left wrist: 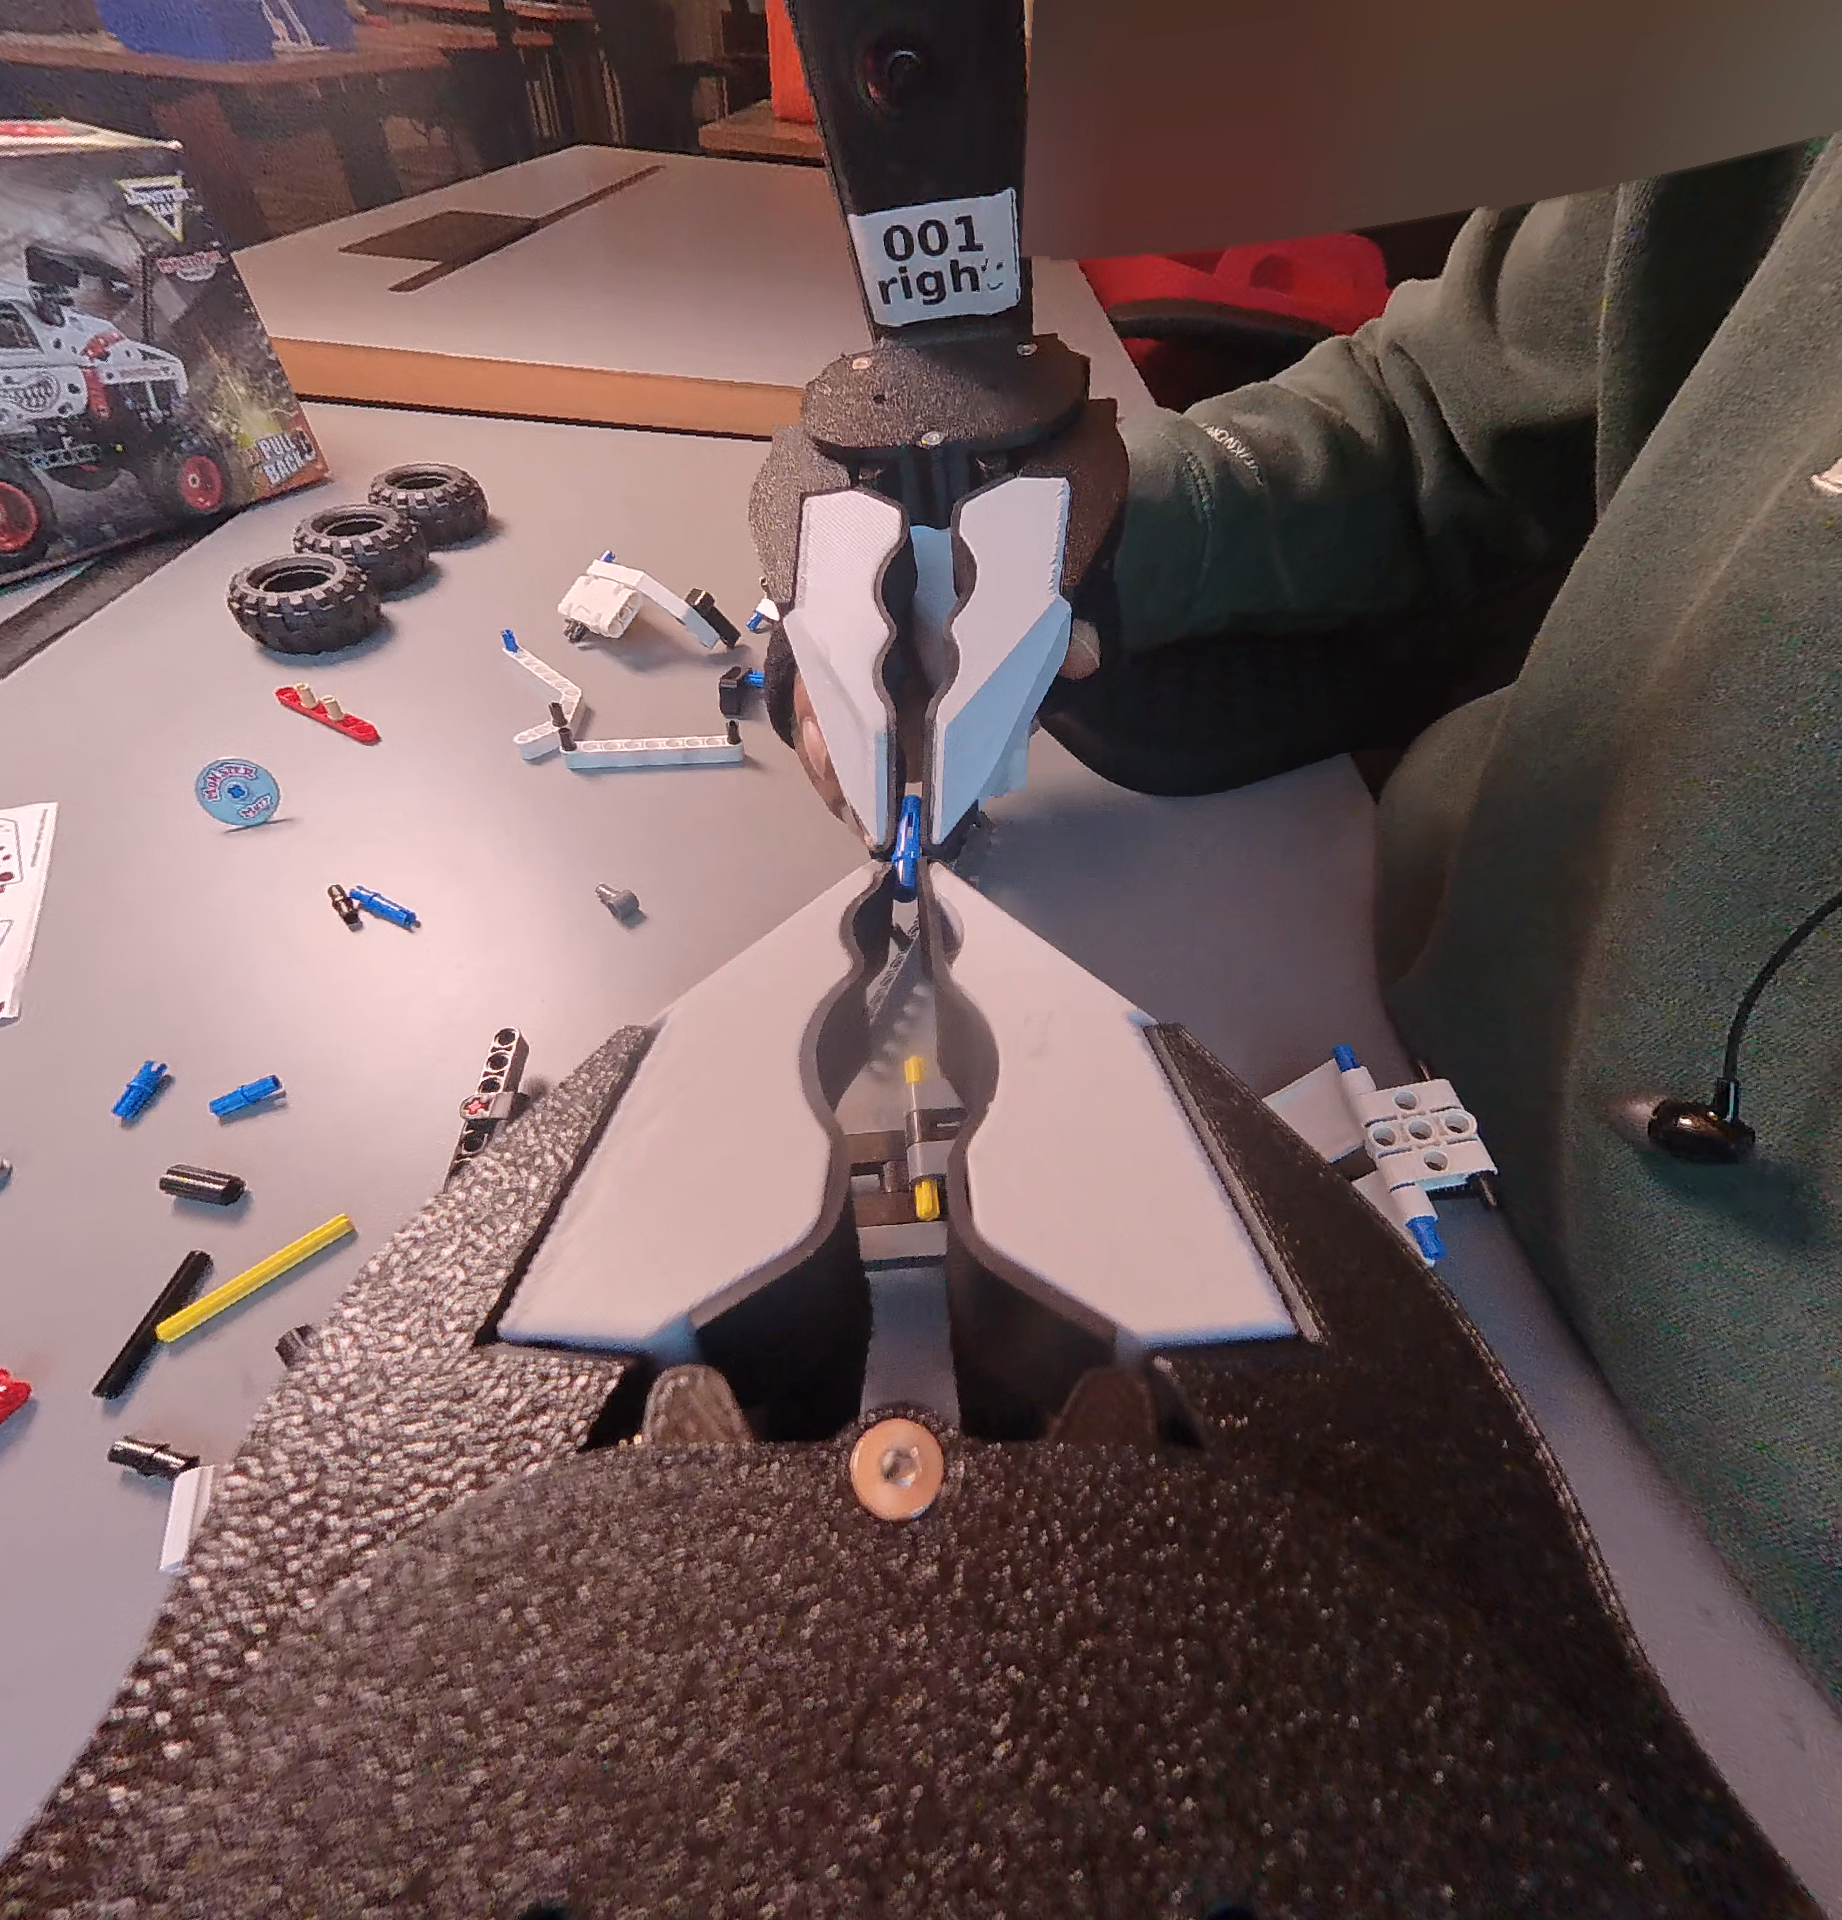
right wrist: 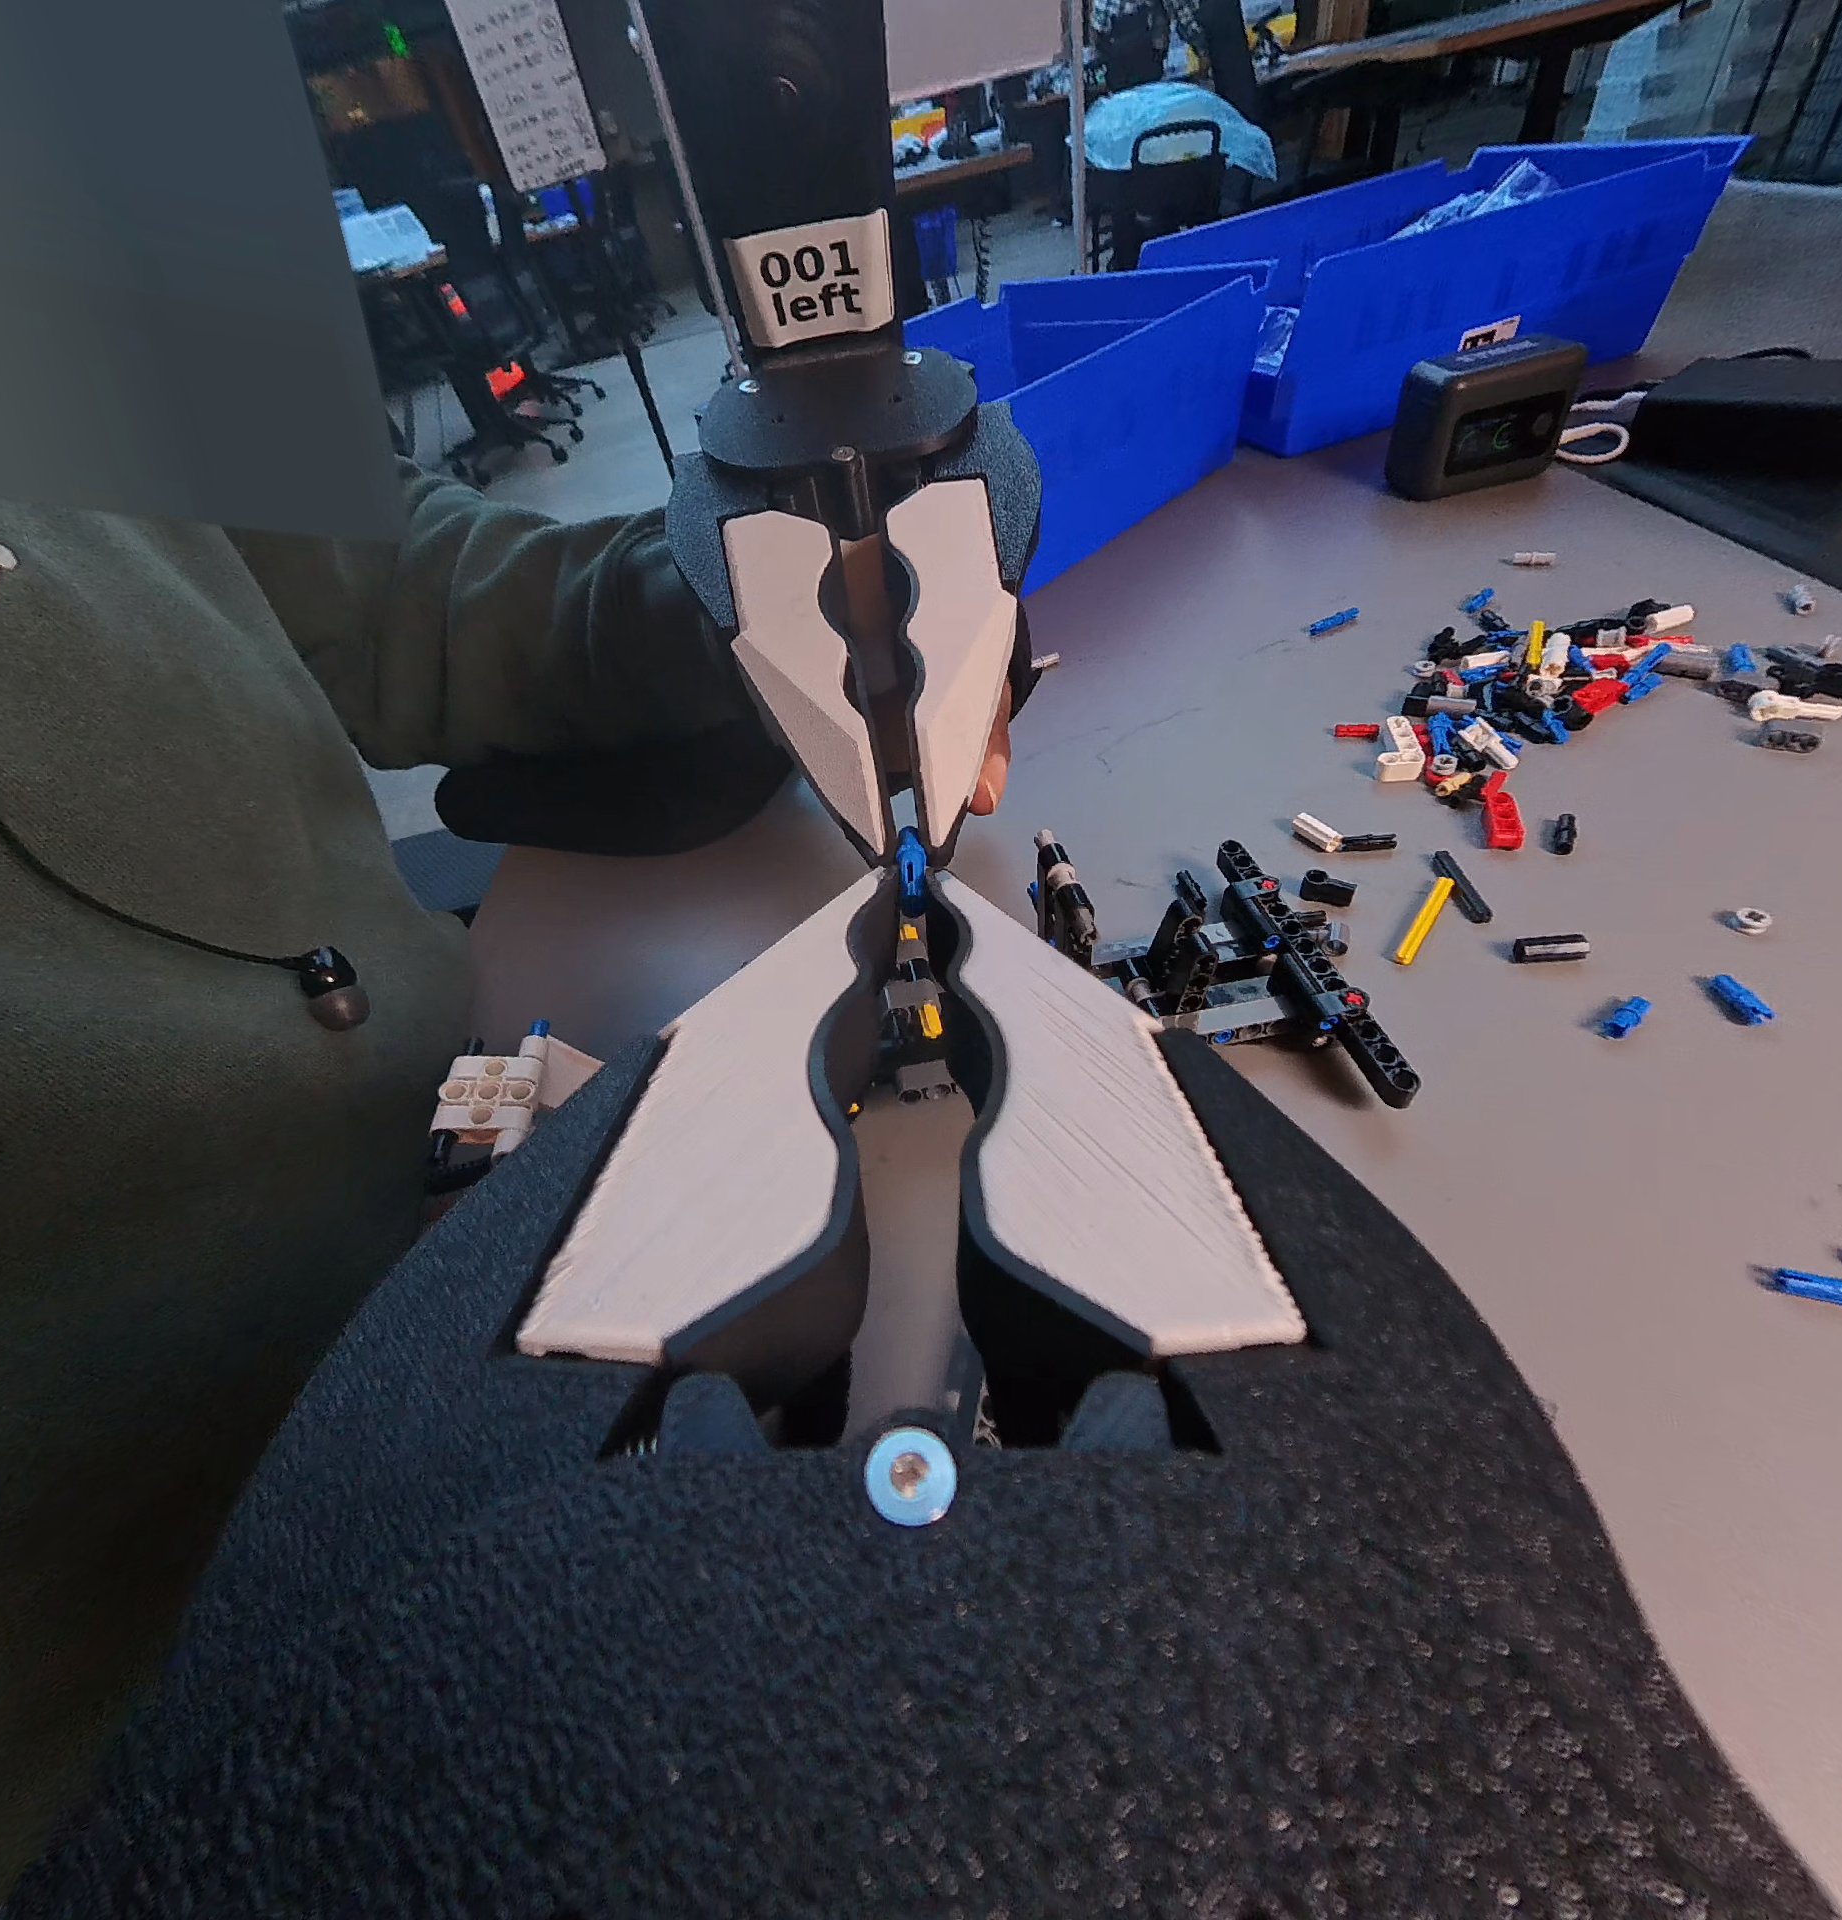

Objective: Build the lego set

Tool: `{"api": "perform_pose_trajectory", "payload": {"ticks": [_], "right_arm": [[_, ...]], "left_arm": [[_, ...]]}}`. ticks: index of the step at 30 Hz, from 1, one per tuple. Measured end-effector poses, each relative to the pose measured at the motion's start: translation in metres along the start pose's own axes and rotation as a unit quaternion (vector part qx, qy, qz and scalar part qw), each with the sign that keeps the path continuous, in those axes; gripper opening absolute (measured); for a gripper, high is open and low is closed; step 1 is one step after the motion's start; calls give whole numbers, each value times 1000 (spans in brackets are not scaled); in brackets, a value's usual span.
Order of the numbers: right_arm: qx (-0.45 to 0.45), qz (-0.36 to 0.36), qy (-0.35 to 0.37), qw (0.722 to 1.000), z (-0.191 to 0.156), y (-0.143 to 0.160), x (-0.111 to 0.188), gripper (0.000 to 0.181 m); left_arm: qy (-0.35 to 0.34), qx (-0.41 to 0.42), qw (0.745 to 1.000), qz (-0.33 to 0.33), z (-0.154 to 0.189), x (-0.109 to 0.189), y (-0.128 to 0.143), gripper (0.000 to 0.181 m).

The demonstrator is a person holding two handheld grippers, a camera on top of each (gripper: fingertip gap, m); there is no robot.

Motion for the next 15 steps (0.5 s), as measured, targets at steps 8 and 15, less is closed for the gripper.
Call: {"api": "perform_pose_trajectory", "payload": {"ticks": [8,15], "right_arm": [[-17,-44,34,998,27,26,8,4],[-1,-78,47,996,34,37,-4,4]], "left_arm": [[-63,44,996,-46,-31,30,18,51],[-37,65,990,-120,-28,7,59,29]]}}
Point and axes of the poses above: each gripper's, where its closed fingertips meet, x back along the fingers, y out of its underside, z = x × y across the jaws, the point moved 1 cm from there along x, back along the fingers, and after that the axes turned 2 degrees about y, right-handed, at the moved point
